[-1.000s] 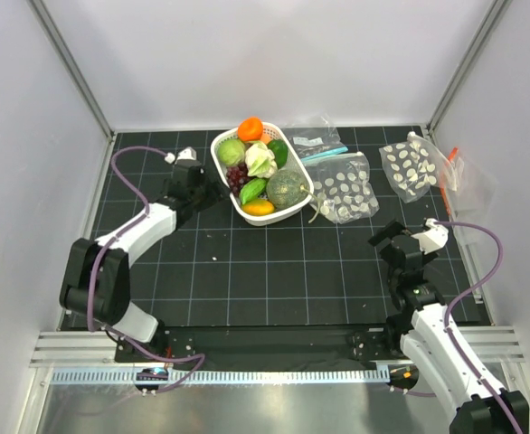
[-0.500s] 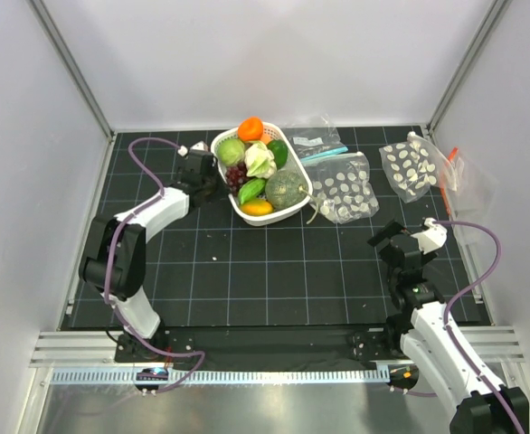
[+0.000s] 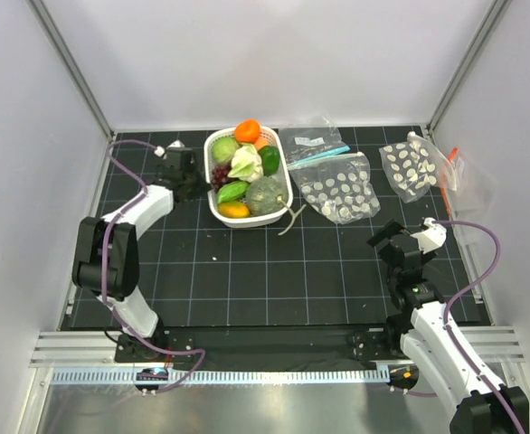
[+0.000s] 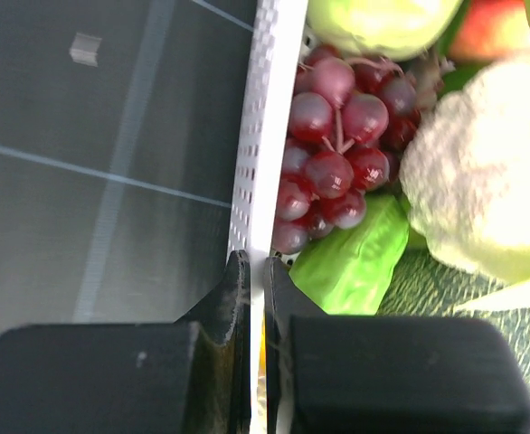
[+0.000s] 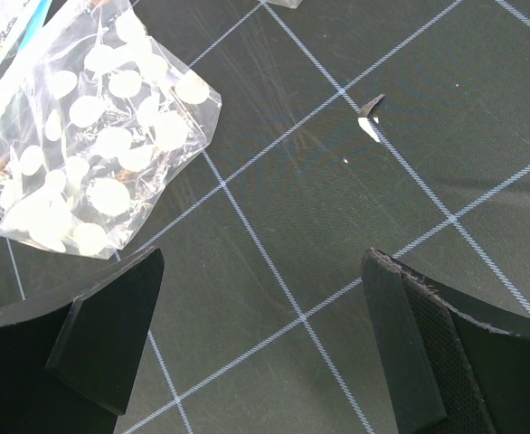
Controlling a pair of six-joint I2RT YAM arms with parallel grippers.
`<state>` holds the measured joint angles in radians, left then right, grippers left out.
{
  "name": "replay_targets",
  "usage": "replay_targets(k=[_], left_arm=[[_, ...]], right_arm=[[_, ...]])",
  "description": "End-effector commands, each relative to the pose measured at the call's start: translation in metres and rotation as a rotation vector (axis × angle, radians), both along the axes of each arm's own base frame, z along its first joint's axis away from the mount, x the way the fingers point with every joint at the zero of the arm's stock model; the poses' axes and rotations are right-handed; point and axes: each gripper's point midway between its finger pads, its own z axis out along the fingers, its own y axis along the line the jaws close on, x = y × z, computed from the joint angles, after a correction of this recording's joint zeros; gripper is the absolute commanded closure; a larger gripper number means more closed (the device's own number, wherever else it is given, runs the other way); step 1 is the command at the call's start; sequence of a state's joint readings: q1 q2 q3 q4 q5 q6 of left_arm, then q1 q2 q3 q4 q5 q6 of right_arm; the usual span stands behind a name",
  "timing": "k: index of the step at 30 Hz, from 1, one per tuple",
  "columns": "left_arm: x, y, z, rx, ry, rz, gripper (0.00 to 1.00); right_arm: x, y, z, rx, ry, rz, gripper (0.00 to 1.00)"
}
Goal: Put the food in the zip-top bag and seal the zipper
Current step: Move the bin to the center of the board.
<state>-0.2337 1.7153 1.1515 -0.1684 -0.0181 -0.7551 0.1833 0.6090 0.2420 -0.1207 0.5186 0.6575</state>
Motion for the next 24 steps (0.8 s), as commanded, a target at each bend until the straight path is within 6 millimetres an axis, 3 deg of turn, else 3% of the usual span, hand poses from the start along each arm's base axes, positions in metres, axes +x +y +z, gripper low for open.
replay_targets(k=[1, 7, 8, 10, 12, 13, 19, 20, 21, 22, 24], left_arm=[[-0.003, 0.052, 0.015, 0.031, -0.018, 0.133, 1.00], [0.000, 0.115, 0.013, -0.022, 0.008, 0.306, 1.00], [-0.001, 0.136, 0.011, -0.022, 0.019, 0.359, 1.00], [-0.002, 0.146, 0.010, -0.040, 0.027, 0.399, 0.55], [-0.002, 0.142, 0.014, -0.056, 0.020, 0.383, 0.14], [-0.003, 0.137, 0.015, -0.052, 0.018, 0.374, 0.04], [-0.015, 0.124, 0.037, 0.032, -0.019, 0.328, 0.00], [-0.018, 0.110, 0.041, 0.054, -0.026, 0.302, 0.00], [-0.022, 0.107, 0.054, 0.061, -0.053, 0.299, 0.00], [-0.027, 0.107, 0.058, 0.077, -0.060, 0.298, 0.00], [-0.034, 0.102, 0.066, 0.092, -0.085, 0.293, 0.00]], right_arm=[[0.011, 0.004, 0.022, 0.012, -0.069, 0.010, 0.00], [0.013, 0.008, 0.022, 0.010, -0.069, 0.041, 0.00], [0.013, 0.009, 0.021, 0.007, -0.066, 0.045, 0.00], [0.015, 0.012, 0.020, 0.007, -0.067, 0.066, 0.00], [0.017, 0.019, 0.018, 0.013, -0.059, 0.107, 0.00], [0.019, 0.022, 0.019, 0.000, -0.062, 0.133, 0.00], [0.039, 0.057, 0.024, 0.008, -0.027, 0.338, 0.02], [0.042, 0.060, 0.023, 0.004, -0.001, 0.351, 0.03], [0.051, 0.067, 0.036, 0.000, -0.009, 0.381, 0.05], [0.054, 0.073, 0.024, -0.003, 0.052, 0.412, 0.07], [0.062, 0.082, 0.025, -0.003, 0.074, 0.453, 0.07]])
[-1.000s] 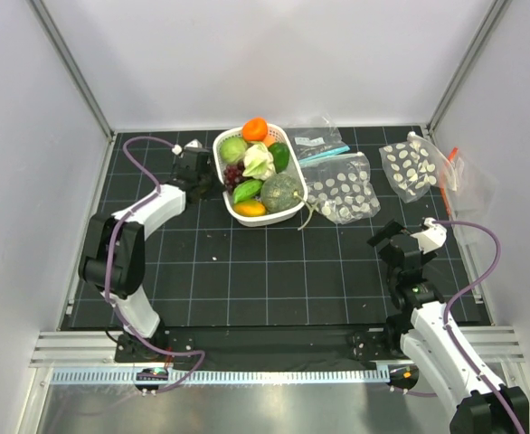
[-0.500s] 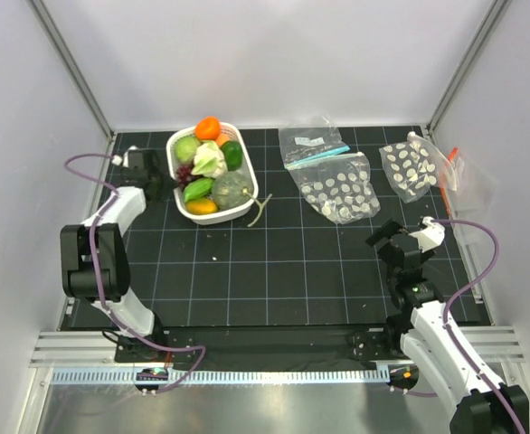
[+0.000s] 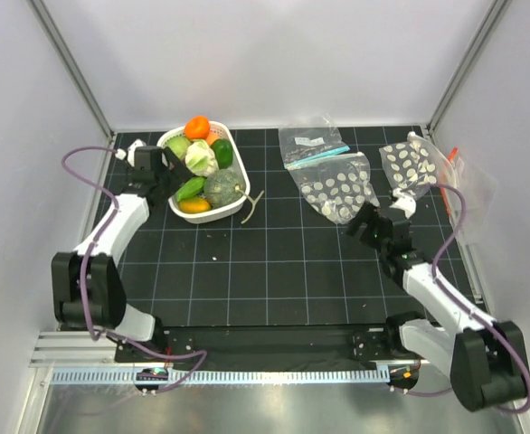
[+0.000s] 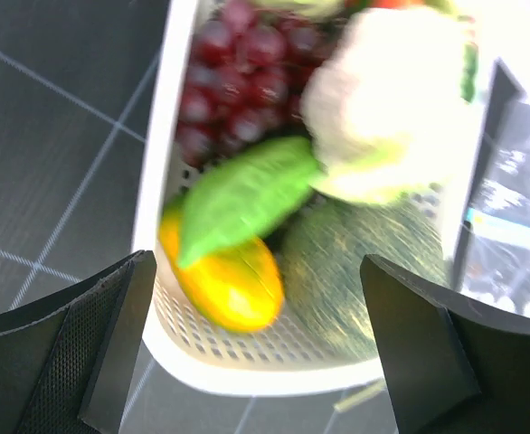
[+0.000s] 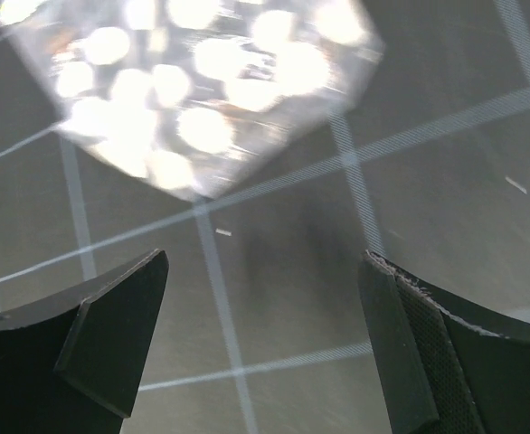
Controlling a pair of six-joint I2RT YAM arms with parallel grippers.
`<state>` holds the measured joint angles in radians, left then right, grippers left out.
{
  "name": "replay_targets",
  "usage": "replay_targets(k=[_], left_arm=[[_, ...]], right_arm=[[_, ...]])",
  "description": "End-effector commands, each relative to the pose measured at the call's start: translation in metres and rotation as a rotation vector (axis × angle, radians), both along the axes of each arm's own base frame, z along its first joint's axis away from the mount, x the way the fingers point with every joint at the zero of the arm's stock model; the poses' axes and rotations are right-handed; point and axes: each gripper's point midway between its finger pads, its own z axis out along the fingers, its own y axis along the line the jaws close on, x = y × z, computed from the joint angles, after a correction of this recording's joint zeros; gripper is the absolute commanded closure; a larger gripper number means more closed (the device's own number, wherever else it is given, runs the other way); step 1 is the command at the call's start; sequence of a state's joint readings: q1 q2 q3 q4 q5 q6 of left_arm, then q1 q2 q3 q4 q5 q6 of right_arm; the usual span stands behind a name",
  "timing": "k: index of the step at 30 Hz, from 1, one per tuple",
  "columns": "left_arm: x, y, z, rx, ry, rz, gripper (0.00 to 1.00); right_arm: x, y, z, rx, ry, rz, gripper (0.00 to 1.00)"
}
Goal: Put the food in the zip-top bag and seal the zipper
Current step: Move the bin to the center of the board, then move the zipper food storage bag to the center of the board.
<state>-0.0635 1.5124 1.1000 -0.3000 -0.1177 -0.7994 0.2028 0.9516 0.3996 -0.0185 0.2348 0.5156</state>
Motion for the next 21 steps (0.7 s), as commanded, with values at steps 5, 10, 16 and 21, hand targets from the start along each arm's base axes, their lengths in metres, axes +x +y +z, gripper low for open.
replay_targets(k=[5, 10, 16, 21], left_arm=[[-0.040, -0.017, 0.053, 0.073, -0.133, -0.048, 0.00], [-0.064, -0.054, 0.061, 0.056, -0.179, -0.151, 0.00], [-0.087, -0.088, 0.065, 0.055, -0.241, -0.293, 0.00], [-0.098, -0.111, 0.063, 0.035, -0.262, -0.386, 0.00]], right_arm=[[0.057, 0.057, 0.022, -0.009, 0.020, 0.255, 0.04], [0.095, 0.074, 0.017, -0.062, 0.095, 0.272, 0.01], [0.127, 0.092, -0.012, -0.125, 0.208, 0.306, 0.03], [0.130, 0.097, -0.048, -0.144, 0.308, 0.318, 0.31]])
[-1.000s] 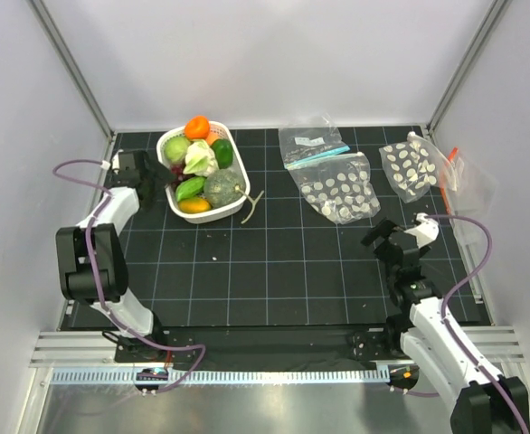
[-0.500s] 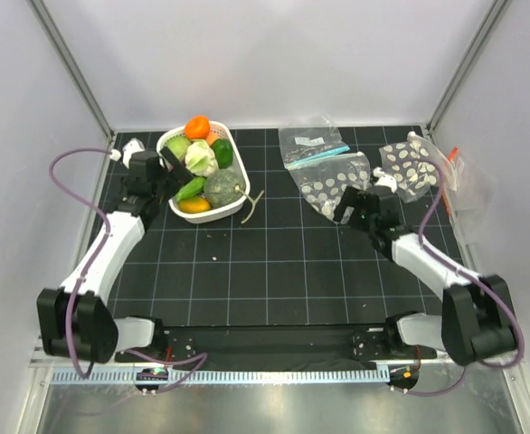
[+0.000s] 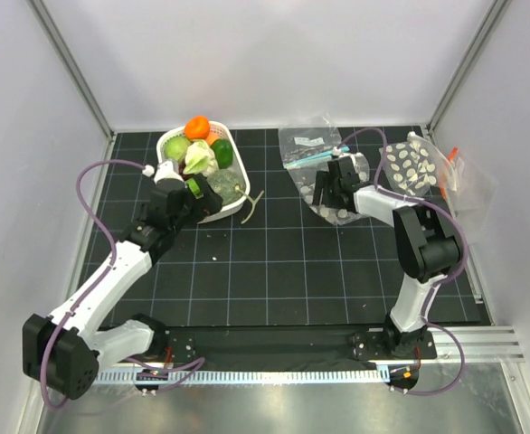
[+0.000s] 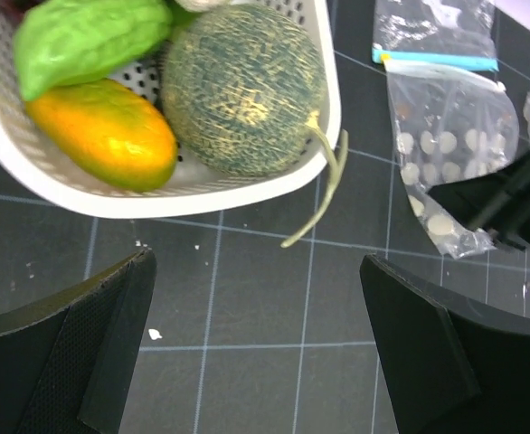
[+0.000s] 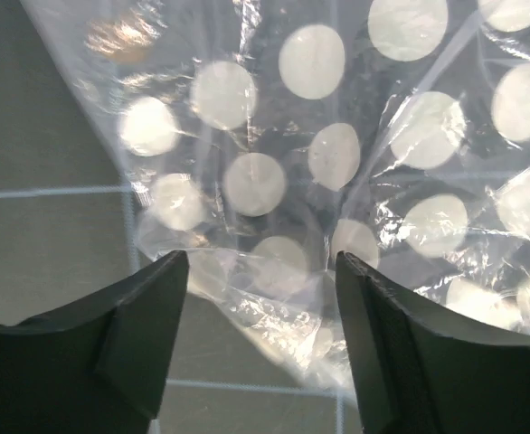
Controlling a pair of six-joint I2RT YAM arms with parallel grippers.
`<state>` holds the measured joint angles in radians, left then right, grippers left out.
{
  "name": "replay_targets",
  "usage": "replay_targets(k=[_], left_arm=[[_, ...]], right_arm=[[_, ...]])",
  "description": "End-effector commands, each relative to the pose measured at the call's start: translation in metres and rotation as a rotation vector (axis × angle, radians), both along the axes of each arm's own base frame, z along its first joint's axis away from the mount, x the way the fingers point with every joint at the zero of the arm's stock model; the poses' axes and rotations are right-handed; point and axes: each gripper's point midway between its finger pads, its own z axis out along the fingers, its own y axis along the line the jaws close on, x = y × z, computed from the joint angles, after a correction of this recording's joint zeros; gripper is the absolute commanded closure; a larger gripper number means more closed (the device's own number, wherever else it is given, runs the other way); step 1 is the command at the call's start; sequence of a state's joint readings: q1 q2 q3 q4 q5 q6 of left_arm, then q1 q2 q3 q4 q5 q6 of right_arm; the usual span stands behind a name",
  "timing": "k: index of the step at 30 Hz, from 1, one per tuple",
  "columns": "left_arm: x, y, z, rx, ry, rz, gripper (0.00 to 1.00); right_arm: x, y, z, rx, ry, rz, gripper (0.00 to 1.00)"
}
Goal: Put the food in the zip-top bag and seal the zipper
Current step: Move the zipper food storage bag to the center of the board.
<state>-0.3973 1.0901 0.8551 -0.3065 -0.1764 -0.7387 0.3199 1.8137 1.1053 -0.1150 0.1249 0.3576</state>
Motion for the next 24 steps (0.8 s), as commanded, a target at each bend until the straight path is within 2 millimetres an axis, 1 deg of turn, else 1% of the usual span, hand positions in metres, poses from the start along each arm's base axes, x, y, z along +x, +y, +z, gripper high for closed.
replay_targets(k=[1, 2, 3, 4, 5, 6, 7, 8, 9, 10, 11, 12, 13, 14, 15, 17, 18, 21, 22, 24], left_arm=[[-0.002, -0.023, 0.017, -0.015, -0.093, -0.098, 0.00], [-0.003, -0.027, 0.017, -0.014, -0.101, -0.113, 0.00], [-0.004, -0.030, 0.015, -0.006, -0.101, -0.119, 0.00], [-0.006, -0.036, 0.015, -0.003, -0.105, -0.138, 0.00], [-0.007, -0.038, 0.011, 0.004, -0.106, -0.150, 0.00], [-0.007, -0.040, 0.010, 0.006, -0.106, -0.155, 0.00], [-0.009, -0.044, 0.005, 0.012, -0.102, -0.170, 0.00], [-0.009, -0.046, 0.005, 0.015, -0.114, -0.182, 0.00], [-0.009, -0.049, 0.004, 0.020, -0.118, -0.192, 0.00], [-0.011, -0.053, -0.002, 0.027, -0.114, -0.215, 0.00], [-0.010, -0.057, 0.000, 0.022, -0.131, -0.231, 0.00], [-0.010, -0.059, -0.001, 0.035, -0.137, -0.247, 0.00], [-0.010, -0.061, -0.004, 0.041, -0.132, -0.255, 0.00], [-0.010, -0.062, -0.006, 0.045, -0.132, -0.266, 0.00], [-0.009, -0.064, -0.005, 0.048, -0.147, -0.278, 0.00], [-0.010, -0.071, -0.008, 0.049, -0.153, -0.313, 0.00], [-0.010, -0.074, -0.006, 0.053, -0.168, -0.332, 0.00], [-0.015, -0.087, -0.007, 0.042, -0.201, -0.392, 0.00], [-0.018, -0.089, -0.012, 0.048, -0.198, -0.412, 0.00], [-0.021, -0.096, -0.014, 0.037, -0.190, -0.444, 0.00]], right_arm=[[-0.007, 0.010, -0.013, -0.012, 0.060, 0.054, 0.44], [-0.010, 0.013, -0.016, -0.012, 0.066, 0.070, 0.56], [-0.018, 0.016, -0.020, -0.012, 0.067, 0.092, 0.83], [-0.027, 0.029, -0.020, 0.000, 0.062, 0.145, 0.89], [-0.034, 0.042, -0.003, 0.029, 0.020, 0.204, 0.91], [-0.054, 0.052, -0.008, 0.035, 0.024, 0.291, 0.93], [-0.067, 0.063, -0.004, 0.044, 0.013, 0.358, 0.93], [-0.086, 0.084, 0.020, 0.060, -0.047, 0.439, 0.93], [-0.111, 0.082, 0.008, 0.041, -0.022, 0.479, 0.93], [-0.126, 0.086, 0.012, 0.052, -0.032, 0.514, 0.93], [-0.145, 0.095, 0.014, 0.075, -0.031, 0.561, 0.92], [-0.164, 0.087, 0.016, 0.103, -0.026, 0.541, 0.86], [-0.173, 0.084, 0.016, 0.114, -0.018, 0.530, 0.74], [-0.179, 0.078, 0.015, 0.122, -0.009, 0.496, 0.37], [-0.184, 0.060, 0.018, 0.089, -0.013, 0.421, 0.31], [-0.186, 0.044, 0.024, 0.073, -0.017, 0.322, 0.25], [-0.186, 0.025, 0.029, 0.020, -0.029, 0.244, 0.23], [-0.184, 0.006, 0.041, -0.026, -0.048, 0.144, 0.21], [-0.183, 0.002, 0.044, -0.032, -0.056, 0.123, 0.20], [-0.181, 0.006, 0.050, -0.015, -0.056, 0.121, 0.20]])
